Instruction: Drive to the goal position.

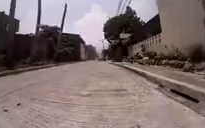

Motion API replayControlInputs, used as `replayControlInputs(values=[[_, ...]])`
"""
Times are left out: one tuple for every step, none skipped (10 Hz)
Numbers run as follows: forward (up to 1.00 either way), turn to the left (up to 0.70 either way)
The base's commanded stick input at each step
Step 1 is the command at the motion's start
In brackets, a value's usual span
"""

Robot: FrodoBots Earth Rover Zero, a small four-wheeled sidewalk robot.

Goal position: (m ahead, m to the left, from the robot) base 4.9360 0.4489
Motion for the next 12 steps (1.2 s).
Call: replayControlInputs(values=[[0.7, 0.14], [0.7, 0.21], [0.7, 0.28], [0.7, 0.34], [0.7, 0.35], [0.7, 0.3], [0.7, 0.18], [0.7, 0.07], [0.7, 0.01], [0.7, 0.0], [0.7, 0.0], [0.7, 0.0]])
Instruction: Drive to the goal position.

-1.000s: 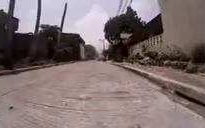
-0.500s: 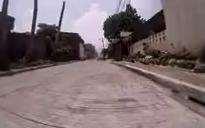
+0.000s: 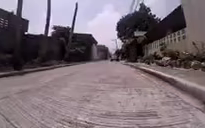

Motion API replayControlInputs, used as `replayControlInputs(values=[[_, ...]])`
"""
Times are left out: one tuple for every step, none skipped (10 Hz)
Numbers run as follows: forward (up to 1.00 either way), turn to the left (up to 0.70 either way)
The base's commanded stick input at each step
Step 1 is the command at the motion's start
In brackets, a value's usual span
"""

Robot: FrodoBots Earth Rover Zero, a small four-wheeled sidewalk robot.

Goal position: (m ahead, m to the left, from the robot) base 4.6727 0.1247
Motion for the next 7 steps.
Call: replayControlInputs(values=[[0.7, 0.0], [0.7, 0.0], [0.7, 0.0], [0.7, -0.09], [0.7, -0.22], [0.7, -0.35], [0.7, -0.3]])
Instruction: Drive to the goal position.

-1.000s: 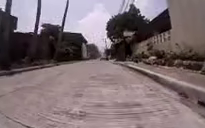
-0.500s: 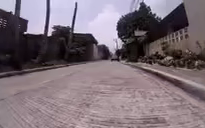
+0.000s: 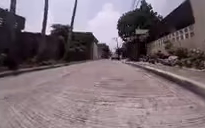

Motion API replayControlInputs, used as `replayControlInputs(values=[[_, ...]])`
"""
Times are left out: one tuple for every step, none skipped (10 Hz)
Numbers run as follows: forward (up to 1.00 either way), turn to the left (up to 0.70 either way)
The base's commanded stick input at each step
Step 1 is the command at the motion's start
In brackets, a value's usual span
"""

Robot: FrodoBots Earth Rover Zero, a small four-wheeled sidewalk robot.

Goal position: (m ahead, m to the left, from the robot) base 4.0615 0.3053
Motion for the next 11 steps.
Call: replayControlInputs(values=[[0.7, -0.24], [0.7, -0.19], [0.7, -0.13], [0.7, -0.08], [0.7, -0.02], [0.7, 0.0], [0.7, 0.0], [0.7, 0.0], [0.7, 0.0], [0.7, 0.0], [0.7, 0.0]])
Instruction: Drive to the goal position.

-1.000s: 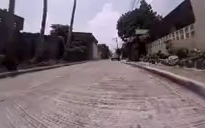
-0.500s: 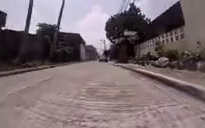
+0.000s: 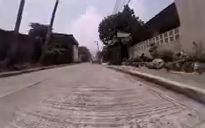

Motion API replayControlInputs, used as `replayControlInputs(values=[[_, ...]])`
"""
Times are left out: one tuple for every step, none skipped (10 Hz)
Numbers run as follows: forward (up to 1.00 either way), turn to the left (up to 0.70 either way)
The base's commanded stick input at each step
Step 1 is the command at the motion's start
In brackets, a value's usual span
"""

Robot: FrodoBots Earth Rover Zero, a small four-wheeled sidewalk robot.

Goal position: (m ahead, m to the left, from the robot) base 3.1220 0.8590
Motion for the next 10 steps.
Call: replayControlInputs(values=[[0.7, 0.0], [0.7, 0.0], [0.7, 0.0], [0.7, 0.0], [0.7, 0.0], [0.7, 0.0], [0.7, 0.0], [0.7, 0.0], [0.7, 0.0], [0.7, 0.0]])
